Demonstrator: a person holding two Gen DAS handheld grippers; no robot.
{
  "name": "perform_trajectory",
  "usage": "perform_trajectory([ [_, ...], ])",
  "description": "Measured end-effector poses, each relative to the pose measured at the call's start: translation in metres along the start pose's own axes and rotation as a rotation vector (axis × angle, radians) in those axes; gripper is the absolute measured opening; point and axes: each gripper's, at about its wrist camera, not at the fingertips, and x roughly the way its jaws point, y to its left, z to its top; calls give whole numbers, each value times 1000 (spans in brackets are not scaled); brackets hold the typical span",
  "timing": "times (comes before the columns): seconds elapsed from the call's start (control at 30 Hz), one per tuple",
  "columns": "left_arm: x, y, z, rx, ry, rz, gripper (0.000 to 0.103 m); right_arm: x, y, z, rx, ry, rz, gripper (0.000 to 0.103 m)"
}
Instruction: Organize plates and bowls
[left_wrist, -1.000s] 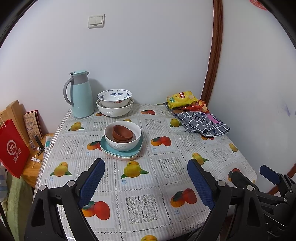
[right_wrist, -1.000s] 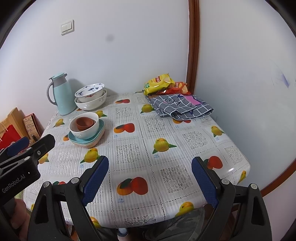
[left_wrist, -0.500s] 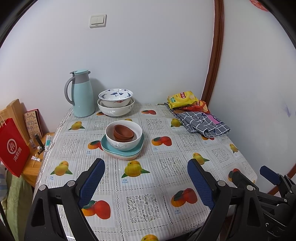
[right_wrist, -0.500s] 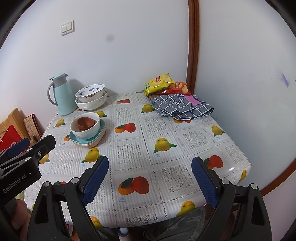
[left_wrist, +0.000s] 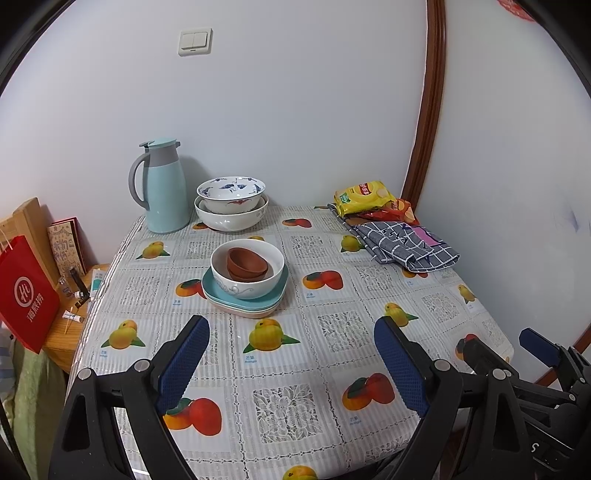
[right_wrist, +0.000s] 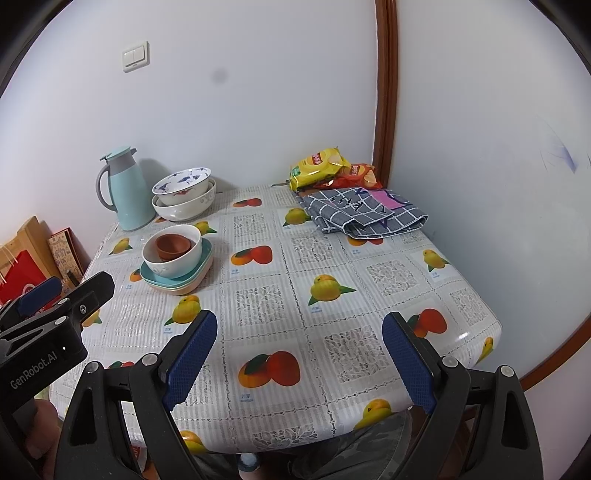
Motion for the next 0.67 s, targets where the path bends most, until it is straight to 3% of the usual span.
perform_trajectory([
  [0.67, 3, 2, -4, -11, -2, 13, 91, 0, 3, 0, 5, 1, 20, 90],
])
